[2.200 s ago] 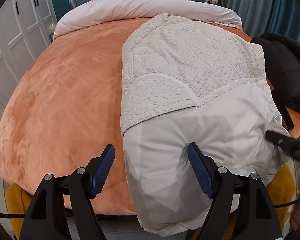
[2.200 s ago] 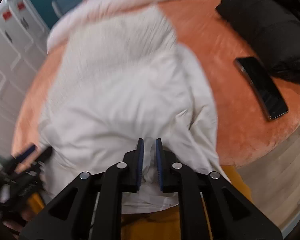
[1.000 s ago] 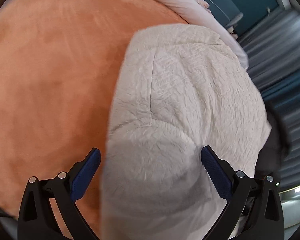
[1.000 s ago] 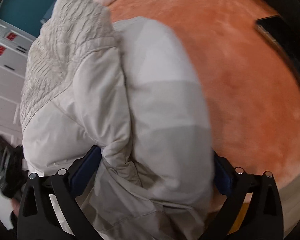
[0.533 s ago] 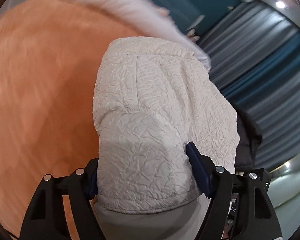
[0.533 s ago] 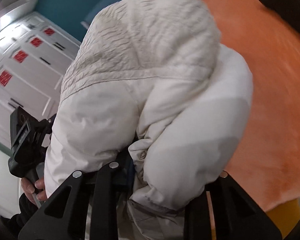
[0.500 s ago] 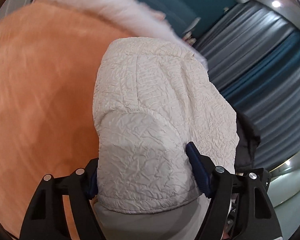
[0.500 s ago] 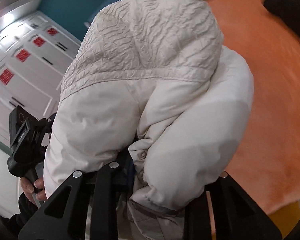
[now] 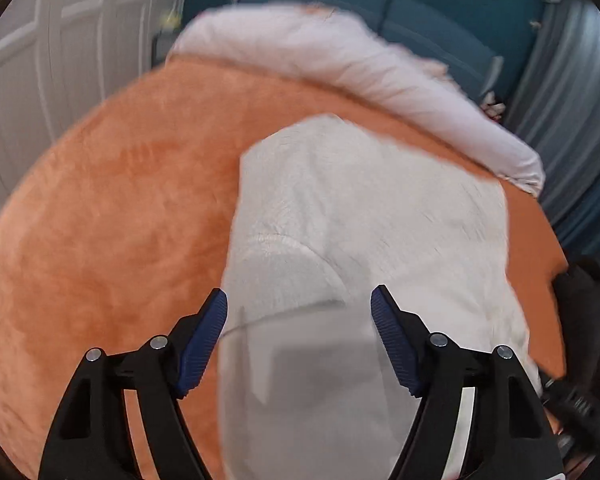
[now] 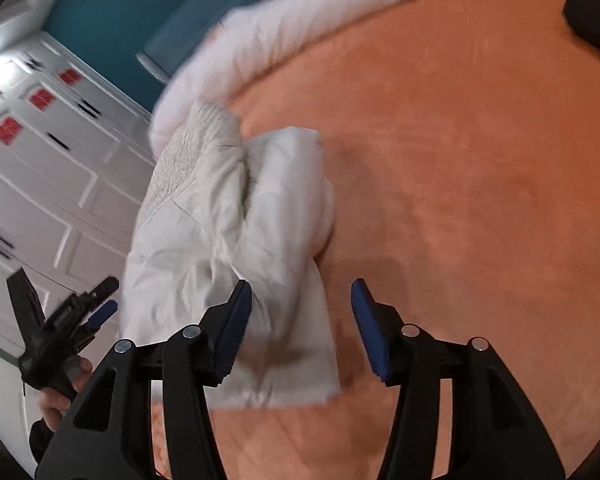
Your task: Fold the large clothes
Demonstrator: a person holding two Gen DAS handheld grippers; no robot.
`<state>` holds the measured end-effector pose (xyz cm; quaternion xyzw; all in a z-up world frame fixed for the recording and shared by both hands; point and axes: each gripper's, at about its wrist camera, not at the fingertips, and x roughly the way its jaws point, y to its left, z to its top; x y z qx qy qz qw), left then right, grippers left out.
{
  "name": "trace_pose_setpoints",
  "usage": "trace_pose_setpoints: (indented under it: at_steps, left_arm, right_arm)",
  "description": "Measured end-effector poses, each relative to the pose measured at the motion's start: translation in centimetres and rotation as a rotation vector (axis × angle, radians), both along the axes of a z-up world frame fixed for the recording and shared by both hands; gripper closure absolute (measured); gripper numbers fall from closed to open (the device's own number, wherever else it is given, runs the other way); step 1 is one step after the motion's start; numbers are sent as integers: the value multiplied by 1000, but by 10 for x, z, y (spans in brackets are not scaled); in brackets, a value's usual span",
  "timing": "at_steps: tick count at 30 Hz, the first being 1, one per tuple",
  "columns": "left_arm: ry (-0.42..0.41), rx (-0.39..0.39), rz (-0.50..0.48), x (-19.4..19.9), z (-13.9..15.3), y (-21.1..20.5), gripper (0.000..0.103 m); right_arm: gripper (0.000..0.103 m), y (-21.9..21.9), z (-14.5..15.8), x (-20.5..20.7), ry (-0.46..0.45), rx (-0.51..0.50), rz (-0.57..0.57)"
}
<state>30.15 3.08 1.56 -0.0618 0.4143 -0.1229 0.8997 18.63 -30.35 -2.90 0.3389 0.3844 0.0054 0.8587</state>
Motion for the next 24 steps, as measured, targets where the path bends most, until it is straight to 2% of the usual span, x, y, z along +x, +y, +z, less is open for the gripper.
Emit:
trace_pose_setpoints:
  at_steps: [2, 3, 4, 5, 8, 10, 12, 19, 22, 24]
  left_arm:
    - [-75, 54, -36, -34, 14, -8, 31]
    - [-102, 70, -49, -45, 15, -15, 30]
    - [-123, 95, -57, -51, 17, -20, 30]
    - [-130, 114, -58, -57, 16, -25, 30]
    - [-80, 109, -30, -66, 1, -33, 30]
    - [-14, 103, 5, -60, -11, -31, 30]
    - [34, 105, 38, -55, -29, -27, 29]
    - [60, 124, 71, -64, -57, -24, 18]
    - [55, 165, 71, -62, -70, -27, 12]
    - [51, 176, 82, -61, -77, -27, 9]
  right_arm:
    - [66, 2, 12, -21, -31, -66, 14]
    - [77, 9, 18, -26, -45, -98, 38]
    - [87, 15, 23, -26, -53, -115, 58]
    - [93, 22, 30, -21, -61, -140, 83]
    - [93, 64, 50, -3, -65, -254, 178]
    - [93, 91, 44, 5, -37, -364, 237]
    - [93, 101, 30, 14, 23, -400, 263]
    - [97, 87, -37, 28, 199, -383, 248]
    - [97, 87, -55, 29, 226, -390, 256]
    - [97, 87, -56, 27, 224, -397, 256]
